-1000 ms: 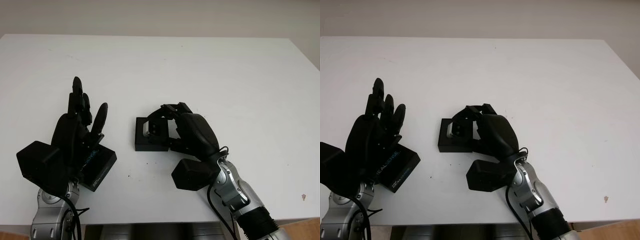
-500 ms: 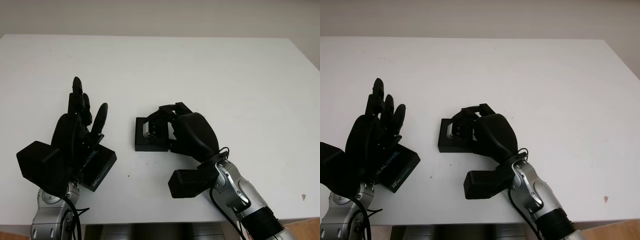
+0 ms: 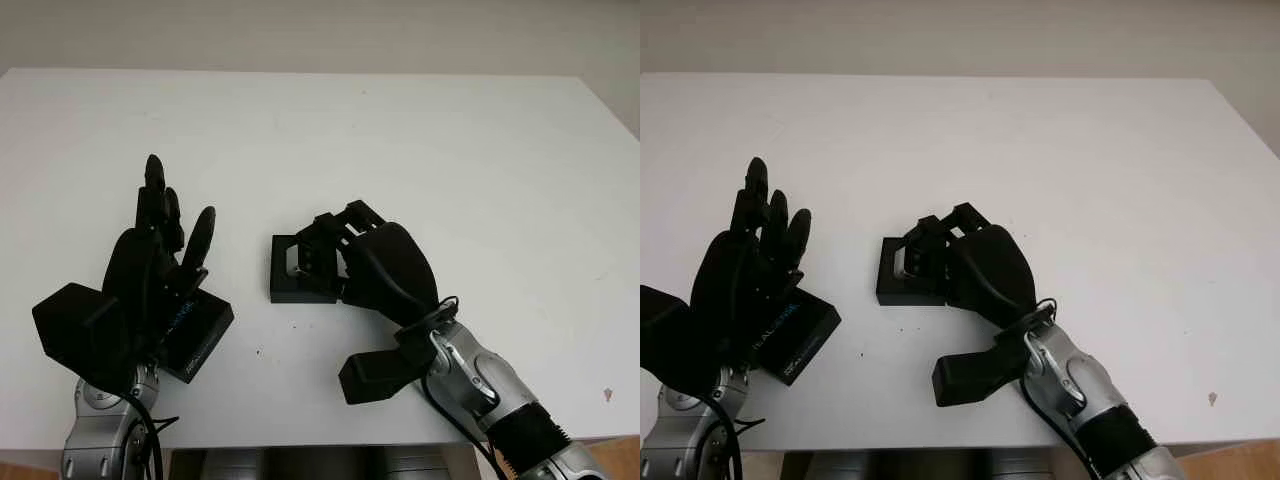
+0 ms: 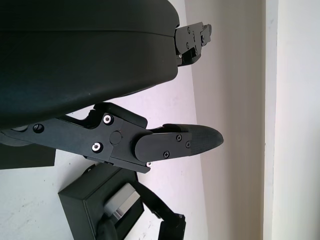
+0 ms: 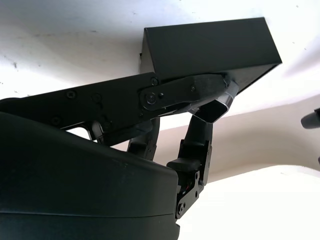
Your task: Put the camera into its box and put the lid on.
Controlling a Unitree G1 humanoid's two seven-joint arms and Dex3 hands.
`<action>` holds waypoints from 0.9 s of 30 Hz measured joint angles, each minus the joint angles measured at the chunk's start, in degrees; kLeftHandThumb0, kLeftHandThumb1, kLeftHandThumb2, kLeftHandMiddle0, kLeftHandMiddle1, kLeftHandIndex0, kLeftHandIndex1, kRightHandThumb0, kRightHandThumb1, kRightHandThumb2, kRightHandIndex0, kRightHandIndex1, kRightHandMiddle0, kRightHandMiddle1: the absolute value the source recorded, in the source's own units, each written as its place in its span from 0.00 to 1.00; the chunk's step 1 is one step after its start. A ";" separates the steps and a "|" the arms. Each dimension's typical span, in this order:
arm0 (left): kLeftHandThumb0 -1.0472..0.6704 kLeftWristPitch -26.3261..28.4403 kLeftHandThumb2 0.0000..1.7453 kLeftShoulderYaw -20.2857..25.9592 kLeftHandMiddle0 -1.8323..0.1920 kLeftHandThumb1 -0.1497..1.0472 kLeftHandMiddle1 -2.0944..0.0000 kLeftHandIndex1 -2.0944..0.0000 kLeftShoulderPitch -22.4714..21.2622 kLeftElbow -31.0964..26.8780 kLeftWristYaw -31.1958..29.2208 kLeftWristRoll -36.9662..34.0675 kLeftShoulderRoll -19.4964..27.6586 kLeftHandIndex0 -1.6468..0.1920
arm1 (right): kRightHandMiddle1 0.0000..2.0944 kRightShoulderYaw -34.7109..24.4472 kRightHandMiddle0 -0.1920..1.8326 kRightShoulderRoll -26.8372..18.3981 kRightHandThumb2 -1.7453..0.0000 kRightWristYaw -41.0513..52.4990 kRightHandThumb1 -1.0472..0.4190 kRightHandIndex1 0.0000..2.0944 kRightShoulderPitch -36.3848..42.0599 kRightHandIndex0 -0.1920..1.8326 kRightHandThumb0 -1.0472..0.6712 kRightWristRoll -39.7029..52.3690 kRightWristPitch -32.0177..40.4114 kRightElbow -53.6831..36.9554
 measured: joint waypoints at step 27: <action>0.30 0.08 0.25 -1.16 1.00 1.00 0.99 1.00 0.02 0.04 0.03 0.30 -0.63 1.00 | 0.78 -9.58 0.28 10.27 0.97 14.82 0.05 0.54 -0.90 0.16 0.37 29.33 -4.23 3.18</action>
